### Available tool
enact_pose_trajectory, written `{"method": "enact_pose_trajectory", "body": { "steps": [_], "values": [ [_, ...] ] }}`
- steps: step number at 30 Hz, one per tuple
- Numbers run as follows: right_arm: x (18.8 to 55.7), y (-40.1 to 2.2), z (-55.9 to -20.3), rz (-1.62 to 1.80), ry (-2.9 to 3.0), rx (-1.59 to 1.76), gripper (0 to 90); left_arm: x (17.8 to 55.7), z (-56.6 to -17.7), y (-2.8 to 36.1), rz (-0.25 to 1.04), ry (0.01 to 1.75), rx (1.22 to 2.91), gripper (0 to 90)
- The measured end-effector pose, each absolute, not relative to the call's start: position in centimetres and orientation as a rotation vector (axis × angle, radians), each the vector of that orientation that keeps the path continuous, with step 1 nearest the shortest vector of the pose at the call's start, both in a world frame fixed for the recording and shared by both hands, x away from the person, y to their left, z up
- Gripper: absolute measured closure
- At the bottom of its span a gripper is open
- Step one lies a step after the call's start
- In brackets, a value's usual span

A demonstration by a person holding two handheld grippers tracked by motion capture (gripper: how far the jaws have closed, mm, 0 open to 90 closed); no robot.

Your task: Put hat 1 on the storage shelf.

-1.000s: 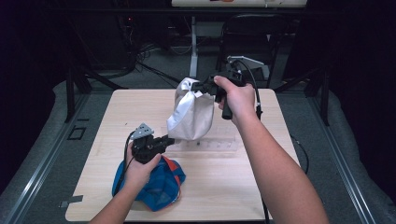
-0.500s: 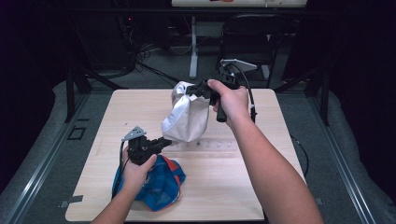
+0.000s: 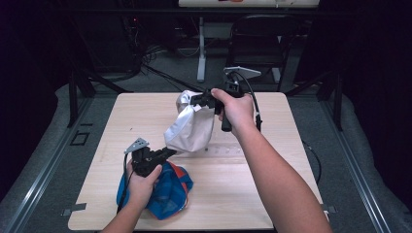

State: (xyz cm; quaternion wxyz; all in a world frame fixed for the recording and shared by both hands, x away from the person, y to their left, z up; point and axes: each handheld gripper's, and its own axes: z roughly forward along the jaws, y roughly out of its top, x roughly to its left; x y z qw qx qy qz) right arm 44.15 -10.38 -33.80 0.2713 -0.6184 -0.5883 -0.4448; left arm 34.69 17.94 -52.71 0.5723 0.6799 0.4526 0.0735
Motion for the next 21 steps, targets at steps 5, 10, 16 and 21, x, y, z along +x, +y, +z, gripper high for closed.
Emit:
{"method": "enact_pose_trajectory", "body": {
  "steps": [5, 10, 16, 21],
  "values": [
    [44.3, -10.8, -34.9, -1.179, -1.600, -1.694, 82.1, 34.8, -53.4, 18.0, 0.166, 1.092, 1.621, 79.5],
    [44.4, -10.8, -36.1, -1.158, -1.603, -1.718, 82.0, 34.9, -54.1, 17.7, 0.160, 1.119, 1.641, 79.6],
    [44.4, -11.4, -36.4, -1.179, -1.613, -1.716, 78.1, 34.1, -53.1, 16.9, 0.253, 1.097, 1.724, 72.0],
    [44.1, -12.4, -35.8, -1.215, -1.639, -1.718, 70.6, 33.2, -52.5, 17.1, 0.301, 1.072, 1.755, 62.1]
  ]
}}
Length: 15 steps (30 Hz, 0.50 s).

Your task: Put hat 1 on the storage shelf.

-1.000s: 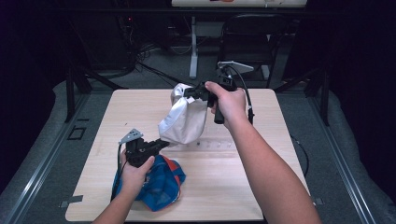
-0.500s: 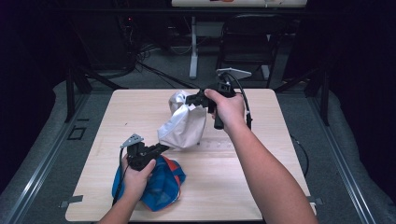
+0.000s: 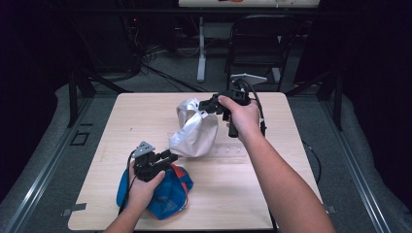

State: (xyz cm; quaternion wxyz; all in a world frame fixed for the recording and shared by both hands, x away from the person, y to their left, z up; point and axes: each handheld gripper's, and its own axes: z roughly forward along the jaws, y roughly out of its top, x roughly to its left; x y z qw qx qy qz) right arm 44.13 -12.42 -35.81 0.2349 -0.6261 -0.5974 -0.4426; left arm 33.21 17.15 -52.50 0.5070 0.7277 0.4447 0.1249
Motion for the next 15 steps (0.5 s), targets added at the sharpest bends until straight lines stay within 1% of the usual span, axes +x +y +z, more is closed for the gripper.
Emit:
{"method": "enact_pose_trajectory", "body": {
  "steps": [4, 8, 10, 15],
  "values": [
    [43.4, -13.6, -35.2, -1.238, -1.667, -1.716, 67.6, 32.4, -52.3, 18.1, 0.304, 1.082, 1.759, 58.3],
    [42.4, -14.7, -34.8, -1.250, -1.740, -1.729, 66.0, 31.5, -52.1, 19.4, 0.345, 1.094, 1.754, 53.2],
    [41.7, -15.1, -34.9, -1.246, -1.768, -1.721, 65.7, 31.1, -51.9, 20.1, 0.388, 1.107, 1.768, 50.7],
    [40.1, -16.0, -35.5, -1.235, -1.838, -1.707, 64.4, 30.5, -51.8, 22.1, 0.412, 1.165, 1.755, 49.2]
  ]
}}
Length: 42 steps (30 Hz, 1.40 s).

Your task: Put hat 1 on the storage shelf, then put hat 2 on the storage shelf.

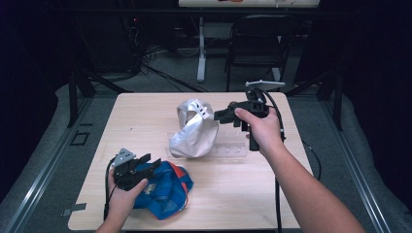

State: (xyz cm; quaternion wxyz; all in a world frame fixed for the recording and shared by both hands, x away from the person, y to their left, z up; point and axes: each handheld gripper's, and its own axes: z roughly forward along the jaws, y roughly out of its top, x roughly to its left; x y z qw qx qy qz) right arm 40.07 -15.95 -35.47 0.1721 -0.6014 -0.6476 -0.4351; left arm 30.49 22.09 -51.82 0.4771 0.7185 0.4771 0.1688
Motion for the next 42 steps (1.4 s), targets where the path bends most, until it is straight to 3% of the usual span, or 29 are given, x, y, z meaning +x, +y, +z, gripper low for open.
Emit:
{"method": "enact_pose_trajectory", "body": {
  "steps": [12, 26, 42],
  "values": [
    [36.0, -16.7, -40.3, -1.237, -2.028, -1.690, 56.1, 30.2, -53.6, 25.7, 0.382, 1.267, 1.705, 46.9],
    [34.1, -16.8, -46.8, -1.285, -1.970, -1.676, 54.1, 30.5, -54.4, 27.2, 0.406, 1.304, 1.728, 48.9],
    [32.6, -12.6, -51.1, -1.164, -2.088, -1.575, 54.3, 30.5, -54.7, 27.7, 0.430, 1.323, 1.744, 48.9]
  ]
}}
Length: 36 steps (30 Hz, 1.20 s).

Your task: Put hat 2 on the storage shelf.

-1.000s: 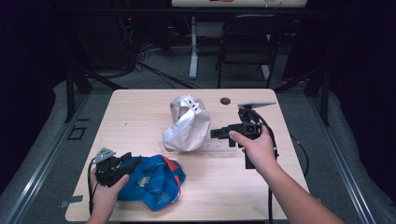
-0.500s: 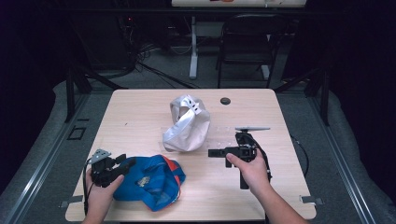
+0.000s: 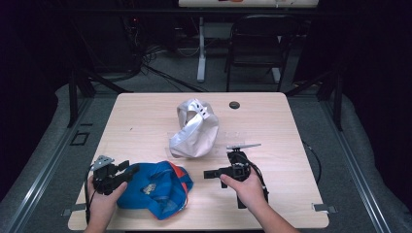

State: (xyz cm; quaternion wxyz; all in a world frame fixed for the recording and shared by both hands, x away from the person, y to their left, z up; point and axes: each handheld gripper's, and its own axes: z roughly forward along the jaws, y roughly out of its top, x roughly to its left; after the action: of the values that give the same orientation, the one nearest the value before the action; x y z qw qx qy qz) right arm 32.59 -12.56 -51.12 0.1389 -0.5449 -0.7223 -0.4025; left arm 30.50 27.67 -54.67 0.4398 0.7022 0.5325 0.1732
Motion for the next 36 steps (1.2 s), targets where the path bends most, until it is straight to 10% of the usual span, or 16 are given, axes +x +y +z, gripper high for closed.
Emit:
{"method": "enact_pose_trajectory", "body": {
  "steps": [36],
  "values": [
    [31.7, -7.1, -56.6, -1.039, -2.030, -1.468, 57.1, 30.0, -54.8, 25.3, 0.388, 1.223, 1.878, 49.4]
  ]
}}
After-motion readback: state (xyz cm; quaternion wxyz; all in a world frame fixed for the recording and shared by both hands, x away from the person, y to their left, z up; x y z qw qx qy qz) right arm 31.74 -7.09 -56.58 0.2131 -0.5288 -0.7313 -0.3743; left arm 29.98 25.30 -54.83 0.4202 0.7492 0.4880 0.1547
